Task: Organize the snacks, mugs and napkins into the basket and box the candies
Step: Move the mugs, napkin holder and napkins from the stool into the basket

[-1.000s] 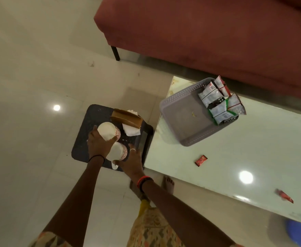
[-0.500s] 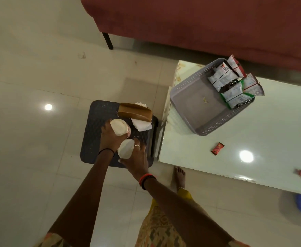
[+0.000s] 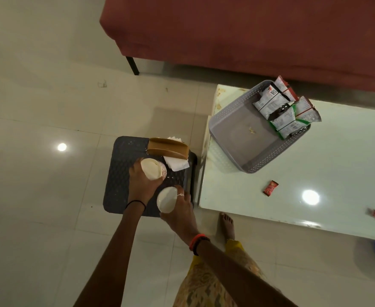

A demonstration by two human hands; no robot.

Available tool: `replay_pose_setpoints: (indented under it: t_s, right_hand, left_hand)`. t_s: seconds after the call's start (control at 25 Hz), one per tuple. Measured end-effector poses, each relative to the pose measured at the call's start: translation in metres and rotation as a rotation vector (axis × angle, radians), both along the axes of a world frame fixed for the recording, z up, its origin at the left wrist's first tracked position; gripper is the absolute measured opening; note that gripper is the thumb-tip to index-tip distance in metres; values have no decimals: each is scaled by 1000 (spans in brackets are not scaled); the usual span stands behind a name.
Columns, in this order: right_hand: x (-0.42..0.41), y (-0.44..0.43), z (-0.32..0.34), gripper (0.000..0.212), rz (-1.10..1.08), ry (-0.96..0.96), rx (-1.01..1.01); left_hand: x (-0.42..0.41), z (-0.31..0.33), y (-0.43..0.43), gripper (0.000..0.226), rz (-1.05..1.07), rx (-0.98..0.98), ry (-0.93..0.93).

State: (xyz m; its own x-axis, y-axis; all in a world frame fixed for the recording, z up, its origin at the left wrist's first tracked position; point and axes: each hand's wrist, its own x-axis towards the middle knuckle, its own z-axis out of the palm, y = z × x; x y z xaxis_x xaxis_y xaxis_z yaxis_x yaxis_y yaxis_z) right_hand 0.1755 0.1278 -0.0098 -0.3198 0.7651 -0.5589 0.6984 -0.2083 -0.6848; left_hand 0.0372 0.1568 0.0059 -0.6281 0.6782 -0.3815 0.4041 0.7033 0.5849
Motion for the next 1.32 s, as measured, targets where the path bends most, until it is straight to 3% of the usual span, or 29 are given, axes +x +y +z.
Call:
replay_pose_setpoints:
  t_s: [0.28, 0.64, 0.96, 1.32]
  right_hand:
    - [76, 46, 33, 94, -264, -1, 10]
    - [182, 212, 43, 88, -561, -48, 167]
    - [210, 306, -15, 96, -437, -82, 47]
    - [207, 336, -42, 99, -687, -4, -41]
  left_hand:
    - [44, 47, 29, 93, -89, 67, -44]
    - [113, 74, 141, 86, -264, 141, -72]
    - [164, 44, 240, 86, -391, 67, -39]
    - [184, -11, 296, 86, -525, -39, 63]
